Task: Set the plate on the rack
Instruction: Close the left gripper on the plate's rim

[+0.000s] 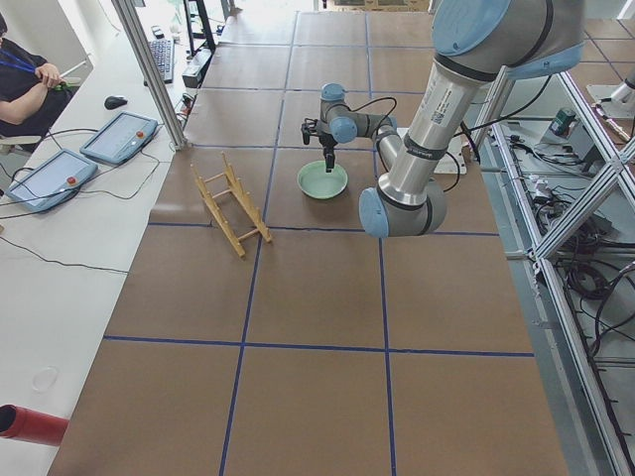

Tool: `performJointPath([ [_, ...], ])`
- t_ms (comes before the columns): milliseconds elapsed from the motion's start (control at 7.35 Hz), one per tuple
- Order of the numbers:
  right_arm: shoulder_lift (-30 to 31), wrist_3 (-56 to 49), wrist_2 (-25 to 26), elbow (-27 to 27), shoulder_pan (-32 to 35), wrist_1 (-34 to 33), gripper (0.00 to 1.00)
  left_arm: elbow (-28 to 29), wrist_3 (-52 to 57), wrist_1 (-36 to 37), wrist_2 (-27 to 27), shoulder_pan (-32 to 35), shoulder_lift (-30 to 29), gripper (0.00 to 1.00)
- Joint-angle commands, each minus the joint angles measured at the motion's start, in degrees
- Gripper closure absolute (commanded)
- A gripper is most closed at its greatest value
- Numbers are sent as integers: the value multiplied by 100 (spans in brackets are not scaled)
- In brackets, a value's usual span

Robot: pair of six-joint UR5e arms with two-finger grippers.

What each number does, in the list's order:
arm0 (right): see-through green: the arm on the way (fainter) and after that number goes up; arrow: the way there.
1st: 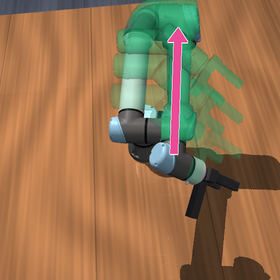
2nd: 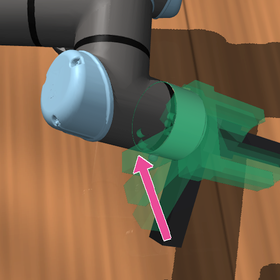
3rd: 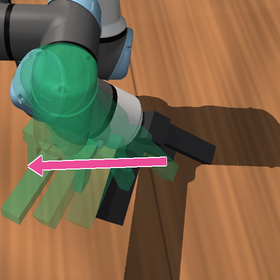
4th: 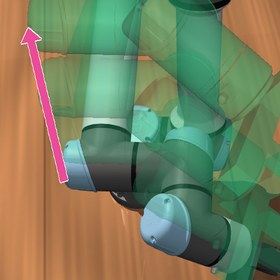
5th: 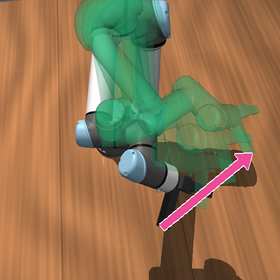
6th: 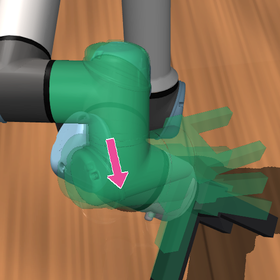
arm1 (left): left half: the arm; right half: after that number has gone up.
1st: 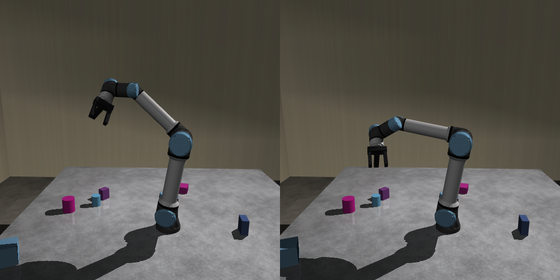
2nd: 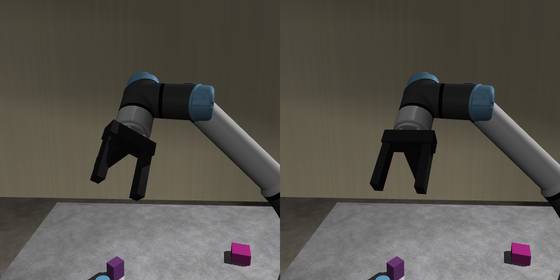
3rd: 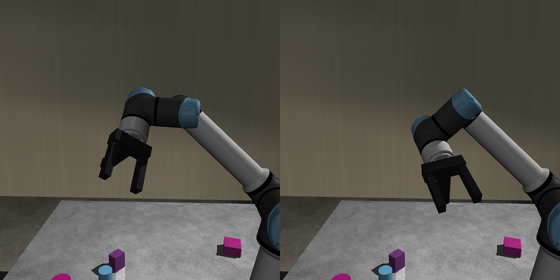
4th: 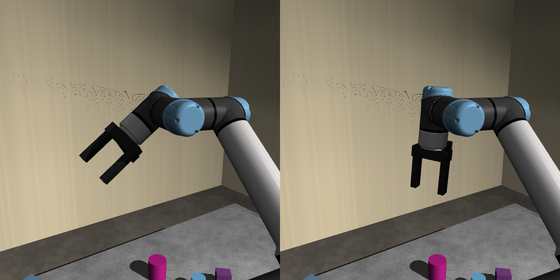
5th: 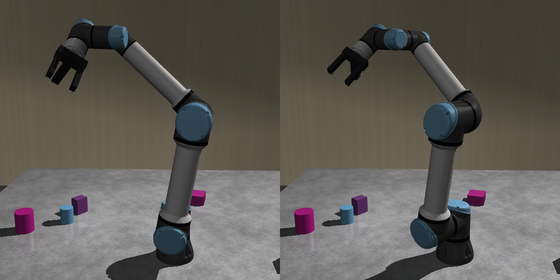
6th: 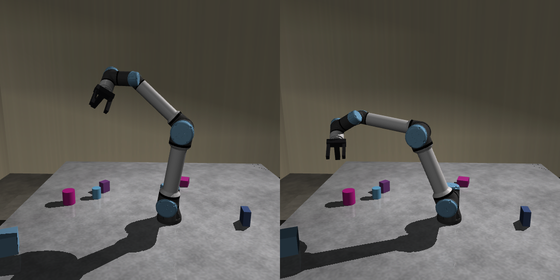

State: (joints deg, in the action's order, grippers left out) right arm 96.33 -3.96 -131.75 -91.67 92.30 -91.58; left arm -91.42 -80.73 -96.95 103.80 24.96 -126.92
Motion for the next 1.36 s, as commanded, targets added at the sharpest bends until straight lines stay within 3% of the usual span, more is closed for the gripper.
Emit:
performJointPath([
  [0,0,0,0,0,8,0,0,37,-5,-78,-18,-9,1,29],
  [408,0,0,0,0,-1,0,0,-25,22,-52,-26,0,1,94],
  [544,0,0,0,0,-1,0,0,-51,30,-43,-18,0,1,100],
  [816,0,0,0,0,-1,0,0,-313,31,201,-9,26,18,100],
  [1224,0,0,0,0,-1,0,0,-1523,188,1526,-9,498,9,100],
])
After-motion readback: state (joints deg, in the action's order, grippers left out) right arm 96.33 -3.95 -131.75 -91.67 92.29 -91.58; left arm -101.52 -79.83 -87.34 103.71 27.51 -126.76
